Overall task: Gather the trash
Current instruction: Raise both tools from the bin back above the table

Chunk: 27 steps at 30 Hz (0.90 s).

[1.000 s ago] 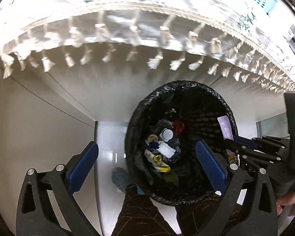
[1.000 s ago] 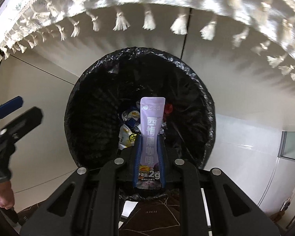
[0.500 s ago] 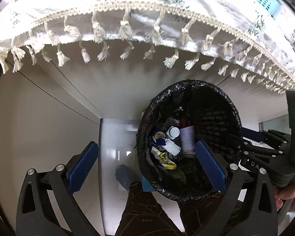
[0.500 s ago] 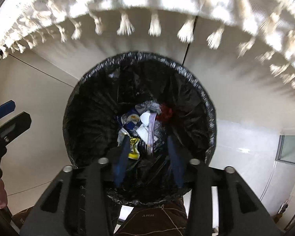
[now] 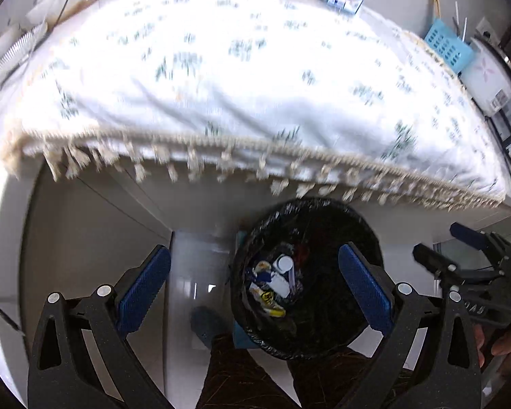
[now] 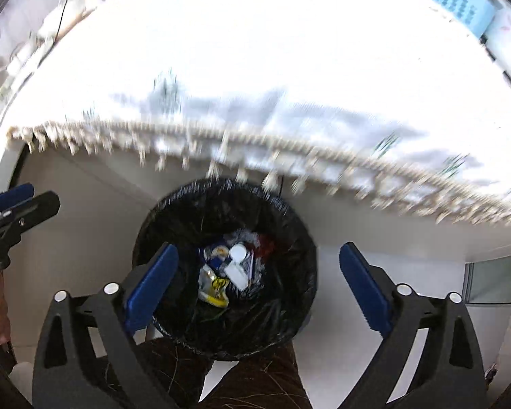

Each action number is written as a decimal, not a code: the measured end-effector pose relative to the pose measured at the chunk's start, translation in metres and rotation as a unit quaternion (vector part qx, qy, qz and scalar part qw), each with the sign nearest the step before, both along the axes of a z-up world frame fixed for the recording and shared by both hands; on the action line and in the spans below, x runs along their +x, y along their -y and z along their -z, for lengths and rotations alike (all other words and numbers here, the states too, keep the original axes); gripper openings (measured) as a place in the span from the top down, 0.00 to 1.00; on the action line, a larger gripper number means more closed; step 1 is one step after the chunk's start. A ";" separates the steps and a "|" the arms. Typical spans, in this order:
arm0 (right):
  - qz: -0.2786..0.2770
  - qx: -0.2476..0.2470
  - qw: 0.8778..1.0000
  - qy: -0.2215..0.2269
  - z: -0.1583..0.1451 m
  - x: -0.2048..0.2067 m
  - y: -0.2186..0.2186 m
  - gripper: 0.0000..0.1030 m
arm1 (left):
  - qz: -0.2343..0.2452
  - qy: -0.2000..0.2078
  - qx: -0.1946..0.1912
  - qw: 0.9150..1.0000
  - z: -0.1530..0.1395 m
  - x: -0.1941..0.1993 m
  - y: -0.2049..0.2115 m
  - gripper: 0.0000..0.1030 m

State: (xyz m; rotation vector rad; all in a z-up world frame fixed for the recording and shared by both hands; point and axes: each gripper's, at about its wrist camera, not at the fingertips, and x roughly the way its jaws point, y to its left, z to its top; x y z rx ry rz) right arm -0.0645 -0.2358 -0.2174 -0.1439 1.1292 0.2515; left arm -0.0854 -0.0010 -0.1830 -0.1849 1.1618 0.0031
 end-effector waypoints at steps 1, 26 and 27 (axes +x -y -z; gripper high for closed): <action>0.004 0.002 1.000 0.003 -0.006 0.002 0.003 0.09 | 0.000 0.002 -0.001 1.000 -0.005 0.001 0.000 0.06; 0.052 -0.002 0.996 0.079 -0.143 0.139 0.017 0.09 | 0.022 0.036 0.004 0.999 -0.122 0.159 -0.016 0.06; 0.048 -0.002 0.996 0.079 -0.145 0.148 0.016 0.09 | 0.020 0.040 0.011 0.999 -0.125 0.170 -0.015 0.06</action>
